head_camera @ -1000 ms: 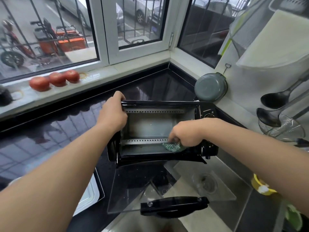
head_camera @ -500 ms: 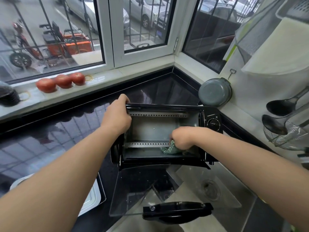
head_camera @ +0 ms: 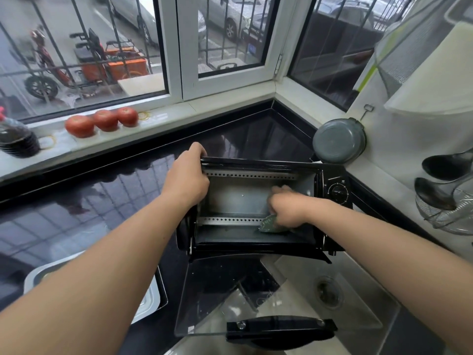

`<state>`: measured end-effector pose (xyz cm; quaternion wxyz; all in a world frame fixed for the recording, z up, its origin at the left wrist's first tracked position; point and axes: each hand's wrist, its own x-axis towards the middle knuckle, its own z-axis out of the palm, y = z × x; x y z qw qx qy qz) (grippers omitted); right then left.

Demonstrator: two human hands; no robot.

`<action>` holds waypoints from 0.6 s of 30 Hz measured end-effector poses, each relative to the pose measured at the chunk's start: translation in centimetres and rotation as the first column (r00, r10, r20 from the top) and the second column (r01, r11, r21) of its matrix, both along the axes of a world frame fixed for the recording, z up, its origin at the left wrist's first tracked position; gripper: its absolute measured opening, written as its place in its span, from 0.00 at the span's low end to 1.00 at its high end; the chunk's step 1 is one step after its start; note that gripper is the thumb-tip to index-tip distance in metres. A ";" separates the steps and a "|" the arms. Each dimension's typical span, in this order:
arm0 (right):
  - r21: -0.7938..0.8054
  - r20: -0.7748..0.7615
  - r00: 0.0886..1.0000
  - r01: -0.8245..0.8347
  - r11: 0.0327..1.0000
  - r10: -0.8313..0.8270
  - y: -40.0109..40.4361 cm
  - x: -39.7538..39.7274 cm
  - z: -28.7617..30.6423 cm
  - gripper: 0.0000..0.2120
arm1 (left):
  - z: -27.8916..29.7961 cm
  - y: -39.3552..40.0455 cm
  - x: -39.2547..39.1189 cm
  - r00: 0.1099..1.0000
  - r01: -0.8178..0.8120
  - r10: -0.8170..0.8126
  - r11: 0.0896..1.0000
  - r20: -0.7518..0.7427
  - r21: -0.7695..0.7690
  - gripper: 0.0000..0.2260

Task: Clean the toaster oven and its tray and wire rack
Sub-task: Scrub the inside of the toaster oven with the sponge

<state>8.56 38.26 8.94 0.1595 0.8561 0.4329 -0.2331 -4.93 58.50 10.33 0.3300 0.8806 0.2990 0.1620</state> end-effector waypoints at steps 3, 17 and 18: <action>-0.037 -0.213 0.970 0.114 0.993 -0.119 0.9 0.2 -0.5 0.10 | -0.1 0.0 0.0 1.000 -0.002 0.002 1.000 -0.002 -0.007 0.16; -0.306 -0.406 0.843 0.238 0.922 -0.353 3.9 1.7 -2.6 0.24 | -0.3 -0.1 -0.3 1.000 0.012 -0.012 1.000 0.013 -0.002 0.16; -0.341 -0.382 0.879 0.154 0.927 -0.286 4.2 1.5 -2.4 0.26 | -0.3 -0.1 -0.3 1.000 0.012 -0.012 1.000 0.018 -0.002 0.16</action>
